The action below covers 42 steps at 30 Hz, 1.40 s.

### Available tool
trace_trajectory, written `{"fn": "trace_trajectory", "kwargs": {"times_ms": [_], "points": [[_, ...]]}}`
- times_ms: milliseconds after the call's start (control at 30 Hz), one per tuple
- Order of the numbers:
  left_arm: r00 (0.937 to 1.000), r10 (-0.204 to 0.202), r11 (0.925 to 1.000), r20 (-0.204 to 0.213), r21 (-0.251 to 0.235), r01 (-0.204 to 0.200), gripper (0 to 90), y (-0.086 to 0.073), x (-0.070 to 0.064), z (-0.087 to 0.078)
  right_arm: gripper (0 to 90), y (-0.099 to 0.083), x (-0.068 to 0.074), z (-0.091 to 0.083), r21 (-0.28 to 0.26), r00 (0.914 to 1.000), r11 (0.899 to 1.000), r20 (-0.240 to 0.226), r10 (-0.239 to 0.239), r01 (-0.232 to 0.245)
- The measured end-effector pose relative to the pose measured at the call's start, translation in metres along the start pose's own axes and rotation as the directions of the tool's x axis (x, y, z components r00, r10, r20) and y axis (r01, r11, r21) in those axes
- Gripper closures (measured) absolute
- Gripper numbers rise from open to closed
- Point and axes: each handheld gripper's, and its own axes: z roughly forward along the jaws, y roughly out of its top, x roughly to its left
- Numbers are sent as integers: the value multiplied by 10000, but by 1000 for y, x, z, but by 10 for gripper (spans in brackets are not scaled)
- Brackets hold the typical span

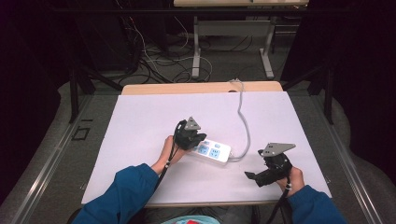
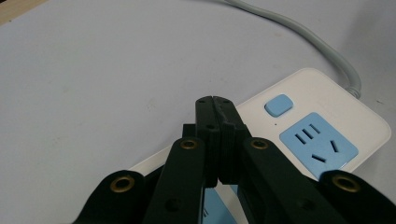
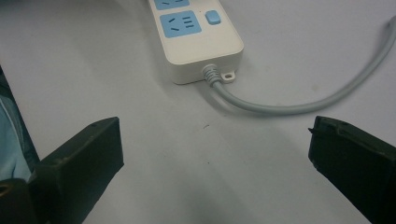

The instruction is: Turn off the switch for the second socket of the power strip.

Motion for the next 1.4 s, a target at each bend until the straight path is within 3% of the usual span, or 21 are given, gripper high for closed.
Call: {"fn": "trace_trajectory", "kwargs": {"times_ms": [467,1400], "points": [[9996,7,9998,280,199,-12,900,-2,-5,9,26,0,0,0,2,10000,10000,-45,26,-26],[9996,140,9999,242,97,-142,900,-6,-6,12,26,0,0,0,-38,10000,10000,34,-36,36]]}}
